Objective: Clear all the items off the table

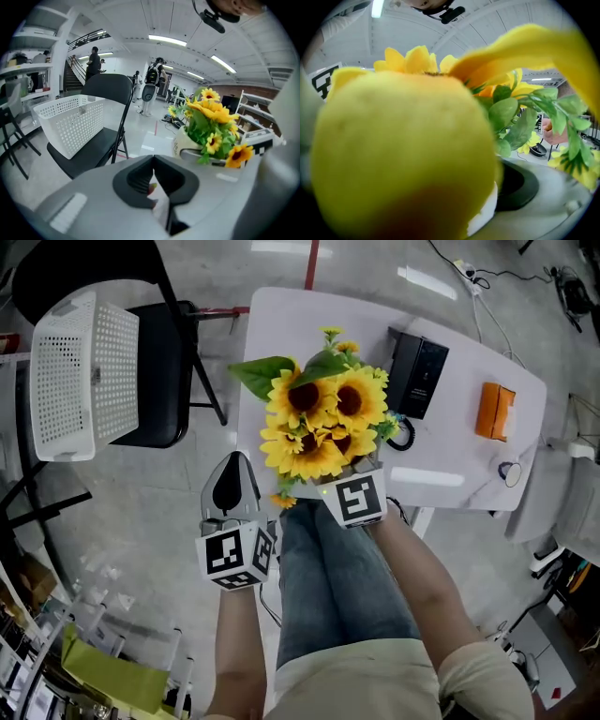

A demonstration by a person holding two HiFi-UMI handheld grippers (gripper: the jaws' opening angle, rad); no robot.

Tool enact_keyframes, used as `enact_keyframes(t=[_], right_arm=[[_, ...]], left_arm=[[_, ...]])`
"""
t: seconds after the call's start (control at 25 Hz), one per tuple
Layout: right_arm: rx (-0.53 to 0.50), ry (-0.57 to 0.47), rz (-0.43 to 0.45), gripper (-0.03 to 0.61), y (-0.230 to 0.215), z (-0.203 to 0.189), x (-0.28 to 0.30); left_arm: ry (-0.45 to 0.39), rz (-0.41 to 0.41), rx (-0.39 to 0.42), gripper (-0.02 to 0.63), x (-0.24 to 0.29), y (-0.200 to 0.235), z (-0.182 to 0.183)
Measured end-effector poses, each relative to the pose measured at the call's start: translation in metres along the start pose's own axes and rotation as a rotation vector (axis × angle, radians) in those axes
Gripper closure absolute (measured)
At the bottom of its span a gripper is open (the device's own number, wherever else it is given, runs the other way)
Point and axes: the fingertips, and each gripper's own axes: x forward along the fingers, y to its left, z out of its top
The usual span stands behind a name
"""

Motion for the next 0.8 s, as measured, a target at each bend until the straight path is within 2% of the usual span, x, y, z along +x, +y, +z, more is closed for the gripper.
enact_keyframes(t=[0.48,0.8], right_arm=[[-0.029,-0.09,0.052,0.014,-0.001,0.088,-0.03],[-0.047,-0.149,0.108,0.014,0.001,0.151,-0.055]], left_arm=[[-0.078,0.041,-0.037,0.604,-0.042,-0.013,0.055],[-0.151,0.063,-0.035,0.604,-0.072,-0.024,0.108]])
